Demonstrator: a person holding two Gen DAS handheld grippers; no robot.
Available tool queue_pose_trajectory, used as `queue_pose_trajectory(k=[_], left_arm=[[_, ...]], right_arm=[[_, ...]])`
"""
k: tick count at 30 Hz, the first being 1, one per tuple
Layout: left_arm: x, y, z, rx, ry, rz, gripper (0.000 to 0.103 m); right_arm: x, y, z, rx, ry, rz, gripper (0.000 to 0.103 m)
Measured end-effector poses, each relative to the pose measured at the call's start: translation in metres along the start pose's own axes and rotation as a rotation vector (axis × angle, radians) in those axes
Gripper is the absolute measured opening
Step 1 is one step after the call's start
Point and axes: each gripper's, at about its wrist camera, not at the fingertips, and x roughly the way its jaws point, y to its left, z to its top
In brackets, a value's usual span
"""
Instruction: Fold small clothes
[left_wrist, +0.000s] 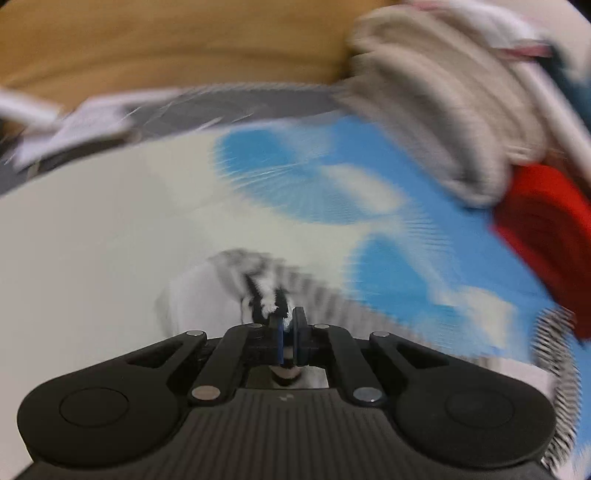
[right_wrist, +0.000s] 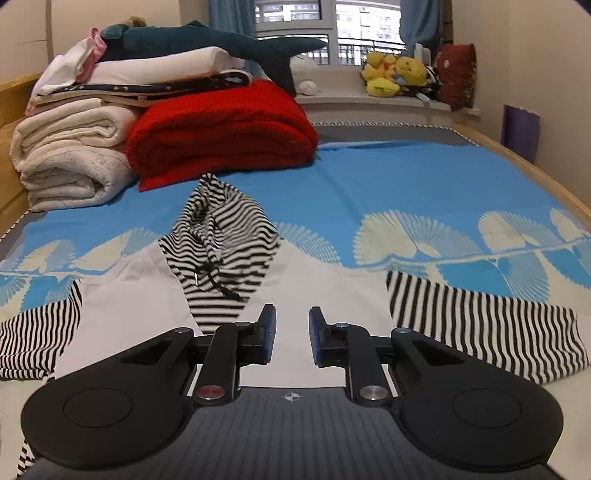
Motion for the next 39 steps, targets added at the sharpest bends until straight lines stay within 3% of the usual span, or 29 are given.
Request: queue_pose_trajectory(k=[3, 5, 7, 8, 9, 10, 11, 15, 17, 20, 26, 29, 31, 35, 39], left_arm=[[-0.040, -0.068, -0.029, 0.156, -0.075, -0.211, 0.004], [-0.078, -0.114, -0.063, 0.251, -0.100, -0.409, 0.004], [-0.101, -0.152, -0.092, 0.320, -0.010, -0.656, 0.011], [-0.106, -0.167, -0.103, 0.352, 0.073, -0.759, 0.025], [-0.111, -0.179, -0.113, 0.372, 0.155, -0.848, 0.031], [-0.117, -0.181, -0.120, 0.365, 0.164, -0.883, 0.042], [-0.120, -0.179, -0.122, 0.351, 0.137, -0.871, 0.051], [-0.104, -0.159, -0.121, 0.311, 0.072, -0.615, 0.053], [-0.084, -0.151, -0.119, 0.304, 0.105, -0.434, 0.051], [-0.061, -0.144, -0.111, 0.229, 0.162, -0.312, 0.051], [-0.041, -0.156, -0.104, 0.226, 0.206, -0.300, 0.051], [-0.037, -0.155, -0.102, 0.246, 0.211, -0.306, 0.051], [-0.030, -0.165, -0.104, 0.291, 0.196, -0.284, 0.051], [-0.015, -0.172, -0.106, 0.333, 0.216, -0.252, 0.051], [-0.008, -0.174, -0.103, 0.337, 0.228, -0.246, 0.051]], right_arm=[[-0.004, 0.001, -0.010, 0.009, 0.001, -0.003, 0.020], [-0.006, 0.002, -0.016, 0.021, 0.003, -0.009, 0.020], [-0.009, 0.001, -0.020, 0.051, 0.006, -0.005, 0.020], [-0.010, 0.001, -0.022, 0.064, 0.007, -0.002, 0.020], [-0.010, 0.001, -0.023, 0.077, 0.011, -0.002, 0.020], [-0.011, 0.001, -0.024, 0.101, 0.019, 0.001, 0.020], [-0.012, 0.000, -0.025, 0.126, 0.023, 0.009, 0.020], [-0.011, -0.003, -0.027, 0.223, 0.042, 0.054, 0.021], [-0.010, -0.003, -0.030, 0.238, 0.041, 0.062, 0.021], [-0.003, -0.004, -0.032, 0.229, 0.044, 0.056, 0.021], [0.026, -0.016, -0.031, 0.269, 0.090, 0.023, 0.021], [0.051, -0.025, -0.037, 0.358, 0.173, 0.027, 0.022], [0.067, -0.031, -0.039, 0.462, 0.228, 0.073, 0.024], [0.097, -0.031, -0.040, 0.499, 0.282, 0.063, 0.024], [0.125, -0.043, -0.049, 0.622, 0.357, 0.045, 0.036]])
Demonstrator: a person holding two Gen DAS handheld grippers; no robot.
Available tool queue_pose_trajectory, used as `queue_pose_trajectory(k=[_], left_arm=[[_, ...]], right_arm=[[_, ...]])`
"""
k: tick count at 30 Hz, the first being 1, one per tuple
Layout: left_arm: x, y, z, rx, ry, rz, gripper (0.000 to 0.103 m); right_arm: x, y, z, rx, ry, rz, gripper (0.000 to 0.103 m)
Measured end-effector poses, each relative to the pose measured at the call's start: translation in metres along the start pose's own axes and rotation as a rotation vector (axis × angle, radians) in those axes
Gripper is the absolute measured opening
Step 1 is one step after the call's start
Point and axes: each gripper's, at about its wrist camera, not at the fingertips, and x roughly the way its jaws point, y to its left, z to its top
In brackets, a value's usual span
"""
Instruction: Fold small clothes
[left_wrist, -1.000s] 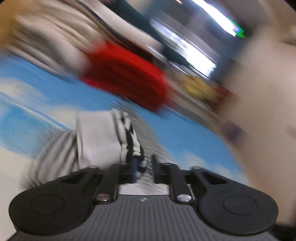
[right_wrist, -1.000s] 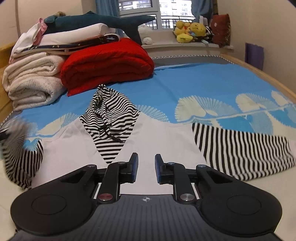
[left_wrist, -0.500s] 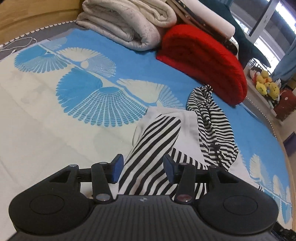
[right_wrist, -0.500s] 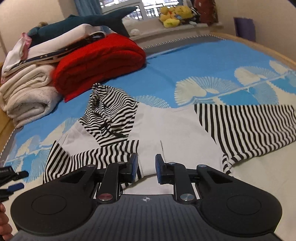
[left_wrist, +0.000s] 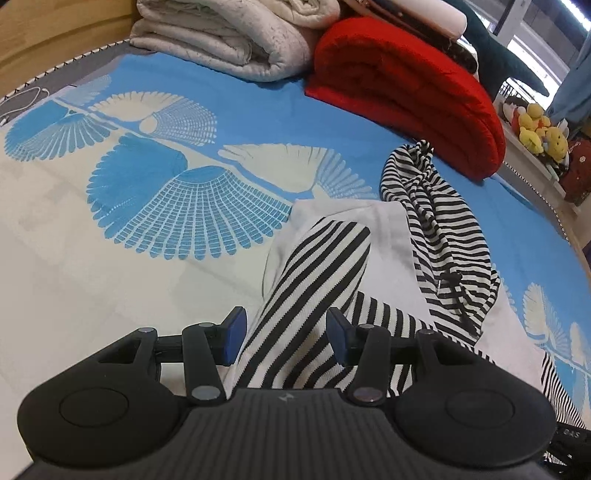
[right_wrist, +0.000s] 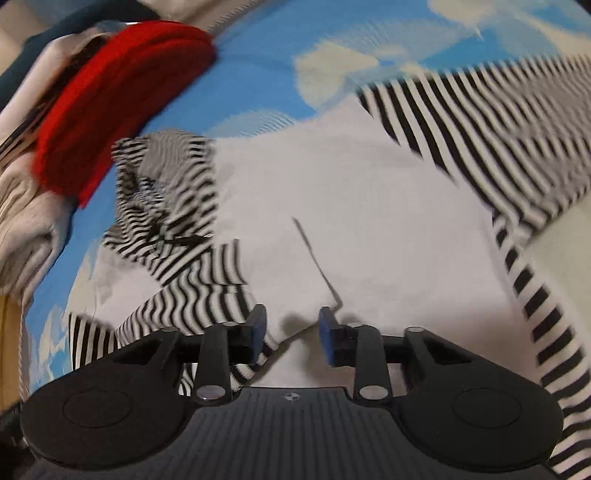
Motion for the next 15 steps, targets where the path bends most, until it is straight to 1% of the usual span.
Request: queue_pose_trajectory(k=[3, 5, 6, 7, 8, 9, 11, 12, 13, 14, 15], left_arm=[[-0.001, 0.001, 0.004, -0.018, 0.006, -0.017, 0.051], [-0.004, -0.001, 0.005, 0.002, -0.008, -0.020, 0.052], [-0.005, -0.003, 0.004, 0.027, -0.015, -0.009, 0.052], [-0.004, -0.005, 0.004, 0.044, -0.017, 0.001, 0.052], [-0.003, -0.006, 0.003, 0.055, -0.013, 0.008, 0.052], [-0.002, -0.005, 0.002, 0.055, -0.004, 0.007, 0.052], [0.000, -0.004, 0.001, 0.047, 0.004, 0.005, 0.052], [0.000, -0.003, 0.002, 0.046, 0.002, 0.005, 0.052], [-0.001, -0.003, 0.002, 0.048, -0.001, 0.006, 0.052], [-0.002, -0.003, 0.002, 0.053, -0.004, 0.004, 0.052], [-0.002, -0.004, 0.002, 0.059, -0.006, 0.001, 0.052]], right_arm=[[0.017, -0.009, 0.003, 0.091, 0.056, -0.002, 0.036], [0.023, -0.010, 0.002, 0.103, 0.064, -0.015, 0.036], [0.024, -0.009, 0.002, 0.091, 0.055, -0.016, 0.034], [0.024, -0.006, 0.003, 0.074, 0.041, -0.014, 0.022], [0.025, -0.004, 0.005, 0.058, 0.032, -0.010, 0.006], [0.023, -0.002, 0.006, 0.040, 0.015, -0.001, 0.004], [0.010, 0.004, 0.010, 0.019, -0.045, 0.031, 0.003], [-0.001, 0.008, 0.012, 0.004, -0.091, 0.065, 0.003], [-0.017, 0.014, 0.013, -0.014, -0.164, 0.113, 0.003], [-0.036, 0.021, 0.014, -0.051, -0.255, 0.152, 0.002], [-0.051, 0.026, 0.014, -0.093, -0.346, 0.167, 0.002]])
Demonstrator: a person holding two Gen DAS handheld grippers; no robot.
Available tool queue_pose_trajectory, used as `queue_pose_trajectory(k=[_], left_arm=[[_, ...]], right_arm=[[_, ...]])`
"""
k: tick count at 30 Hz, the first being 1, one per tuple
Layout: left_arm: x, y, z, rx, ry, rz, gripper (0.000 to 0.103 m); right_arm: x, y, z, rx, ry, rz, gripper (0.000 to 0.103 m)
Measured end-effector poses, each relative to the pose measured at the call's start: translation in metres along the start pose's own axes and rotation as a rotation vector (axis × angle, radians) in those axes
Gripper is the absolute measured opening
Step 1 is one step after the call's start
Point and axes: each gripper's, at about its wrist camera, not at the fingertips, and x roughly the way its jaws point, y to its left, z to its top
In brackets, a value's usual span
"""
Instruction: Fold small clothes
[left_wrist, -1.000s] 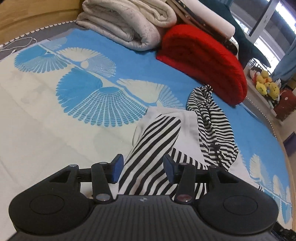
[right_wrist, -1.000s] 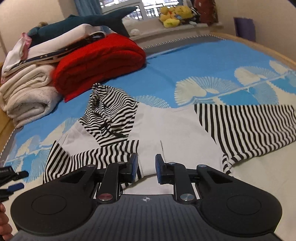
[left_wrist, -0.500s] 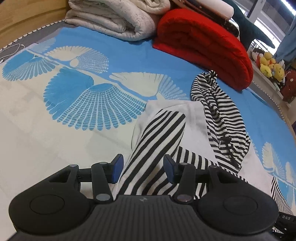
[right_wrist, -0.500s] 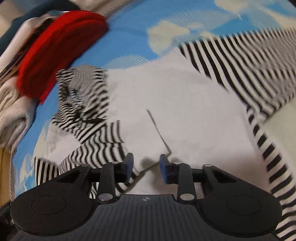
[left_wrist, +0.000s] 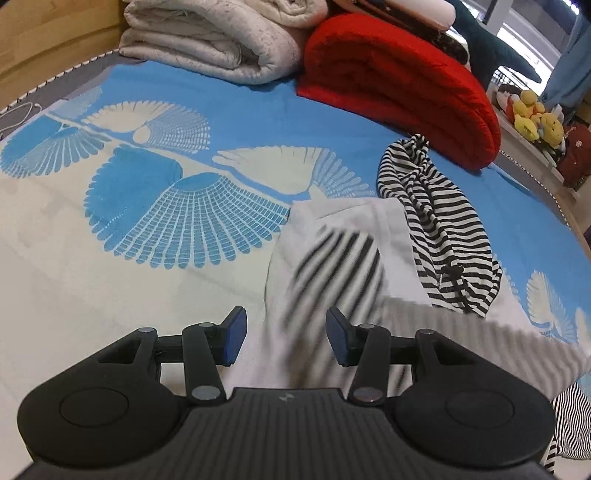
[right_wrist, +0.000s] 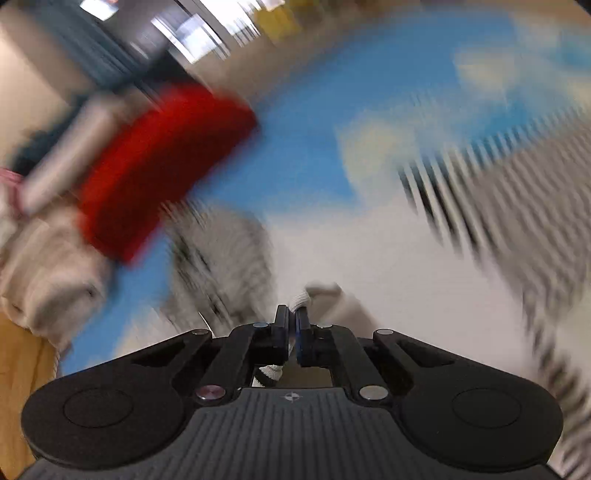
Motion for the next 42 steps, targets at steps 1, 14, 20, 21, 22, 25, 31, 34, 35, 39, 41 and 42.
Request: queue_pose_trajectory(k=[1, 14, 20, 21, 22, 25, 31, 34, 35, 39, 41, 42], left_arm=[[0.000, -0.001, -0.001, 0.009, 0.003, -0.005, 0.052], [0.028, -0.017, -0.027, 0.086, 0.188, -0.133, 0.052], [0.050, -0.011, -0.046, 0.166, 0.281, -0.002, 0.050], [0.047, -0.013, -0.044, 0.167, 0.270, -0.002, 0.050], [0.042, -0.015, -0.043, 0.165, 0.250, -0.012, 0.049], [0.033, -0.027, -0.042, 0.201, 0.208, -0.068, 0.049], [0.042, -0.032, -0.052, 0.234, 0.245, -0.002, 0.049], [0.028, -0.039, -0.044, 0.244, 0.173, -0.040, 0.050], [0.024, -0.043, -0.043, 0.260, 0.158, -0.042, 0.050], [0.019, -0.061, -0.046, 0.311, 0.140, -0.051, 0.052], [0.016, -0.068, -0.049, 0.336, 0.133, -0.058, 0.053], [0.014, -0.071, -0.050, 0.350, 0.129, -0.060, 0.053]], right_arm=[[-0.012, 0.006, 0.004, -0.049, -0.084, -0.004, 0.002], [0.021, -0.033, 0.011, 0.053, 0.097, -0.200, 0.022], [0.051, -0.062, -0.006, 0.155, 0.324, -0.327, 0.023], [0.052, -0.065, -0.007, 0.138, 0.337, -0.373, 0.023], [0.048, -0.067, -0.006, 0.137, 0.324, -0.389, 0.023], [0.040, -0.064, 0.001, 0.151, 0.275, -0.313, 0.027], [0.034, -0.070, 0.001, 0.156, 0.296, -0.331, 0.034], [0.024, -0.071, 0.007, 0.163, 0.265, -0.334, 0.034], [0.018, -0.070, 0.010, 0.153, 0.246, -0.326, 0.034], [-0.006, -0.068, 0.028, 0.085, 0.171, -0.316, 0.034], [-0.021, -0.070, 0.036, 0.048, 0.118, -0.323, 0.034], [-0.030, -0.073, 0.042, 0.025, 0.090, -0.326, 0.034]])
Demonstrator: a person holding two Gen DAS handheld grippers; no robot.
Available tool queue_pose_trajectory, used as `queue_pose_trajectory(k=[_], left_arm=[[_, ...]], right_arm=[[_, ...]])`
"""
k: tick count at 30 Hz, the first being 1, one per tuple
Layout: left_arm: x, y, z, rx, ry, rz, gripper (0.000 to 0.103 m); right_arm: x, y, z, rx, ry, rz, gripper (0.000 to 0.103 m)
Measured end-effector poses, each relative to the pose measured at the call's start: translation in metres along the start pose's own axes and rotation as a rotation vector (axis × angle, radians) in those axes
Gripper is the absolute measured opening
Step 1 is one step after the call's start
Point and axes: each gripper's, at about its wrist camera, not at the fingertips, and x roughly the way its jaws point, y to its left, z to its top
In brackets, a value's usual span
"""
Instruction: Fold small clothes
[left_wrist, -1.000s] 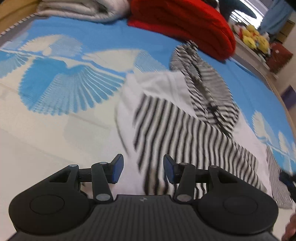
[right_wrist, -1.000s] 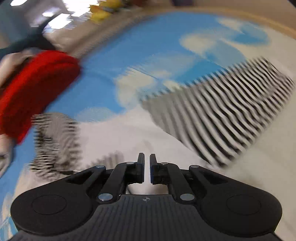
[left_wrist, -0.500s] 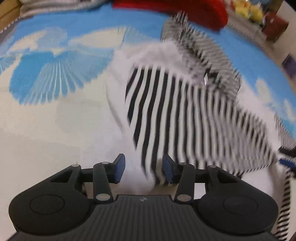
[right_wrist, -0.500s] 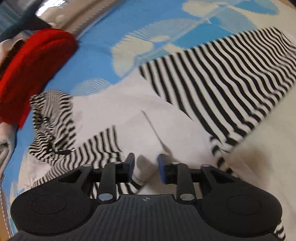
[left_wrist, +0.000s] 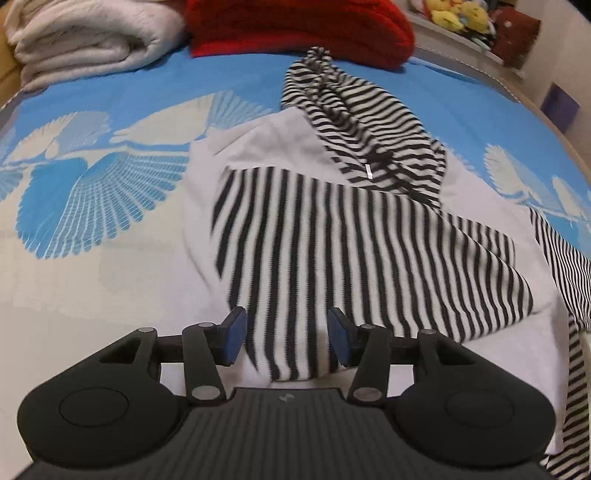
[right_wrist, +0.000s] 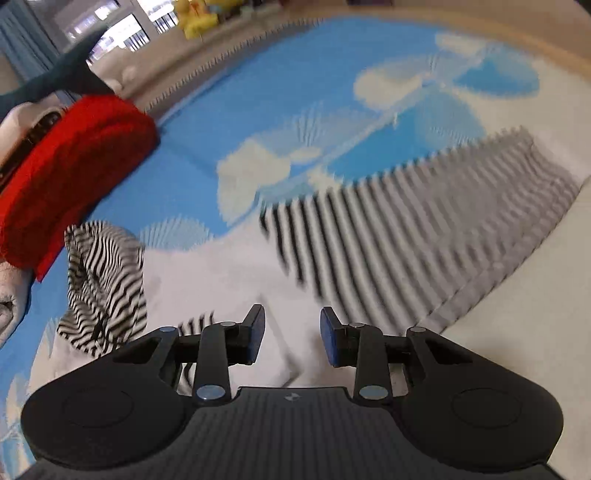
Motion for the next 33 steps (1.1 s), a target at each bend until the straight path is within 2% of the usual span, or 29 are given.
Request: queue_pose_trajectory(k=[5, 12, 20, 29, 33], left_arm=[[-0.004, -0.003, -0.005, -0.009, -0.008, -0.017, 0.053], [-0.005, -0.007, -0.006, 0.002, -0.011, -0.021, 0.053], [-0.002, -0.001, -0.003, -0.028, -0.004, -0.022, 0.053], [0.000, 0.001, -0.002, -0.040, 0.000, -0.019, 0.054], [0.001, 0.001, -0.003, -0.045, 0.002, -0.022, 0.054]], right_arm=[[-0.021, -0.035, 0.022, -0.030, -0.112, -0.015, 0.037], [-0.028, -0.119, 0.053, 0.106, -0.155, -0.084, 0.037], [-0.019, -0.206, 0.067, 0.264, -0.108, -0.106, 0.038], [0.011, -0.262, 0.064, 0.429, -0.075, -0.138, 0.038], [0.023, -0.273, 0.062, 0.479, -0.090, -0.148, 0.038]])
